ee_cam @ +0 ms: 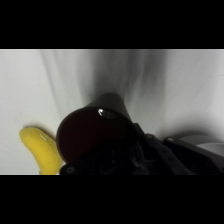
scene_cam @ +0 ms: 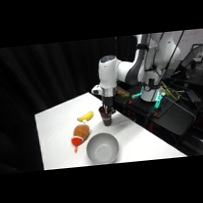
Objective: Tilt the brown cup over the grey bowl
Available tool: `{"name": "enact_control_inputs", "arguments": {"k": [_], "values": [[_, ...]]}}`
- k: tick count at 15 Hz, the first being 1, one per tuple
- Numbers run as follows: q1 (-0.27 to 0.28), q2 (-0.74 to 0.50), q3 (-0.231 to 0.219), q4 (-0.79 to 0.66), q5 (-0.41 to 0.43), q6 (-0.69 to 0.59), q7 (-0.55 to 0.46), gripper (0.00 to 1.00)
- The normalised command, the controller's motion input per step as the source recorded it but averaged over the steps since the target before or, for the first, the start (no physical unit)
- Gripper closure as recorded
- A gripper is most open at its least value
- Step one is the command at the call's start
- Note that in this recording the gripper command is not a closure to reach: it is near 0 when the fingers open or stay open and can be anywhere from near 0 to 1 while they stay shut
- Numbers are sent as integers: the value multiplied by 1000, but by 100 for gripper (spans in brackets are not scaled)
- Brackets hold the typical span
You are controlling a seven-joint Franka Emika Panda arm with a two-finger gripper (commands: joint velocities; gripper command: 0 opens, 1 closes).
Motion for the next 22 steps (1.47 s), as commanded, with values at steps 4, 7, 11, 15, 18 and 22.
{"name": "enact_control_inputs", "arguments": {"k": [4,7,11,15,18,22], "values": [[61,-317,68,279,-105,-661,-69,3],[20,-170,92,399,86,-608,-331,3],[48,70,88,525,394,-459,-598,4],[48,258,80,624,552,-324,-695,4],[-59,402,37,651,623,-418,-773,7],[-192,373,47,577,553,-540,-707,9]]}}
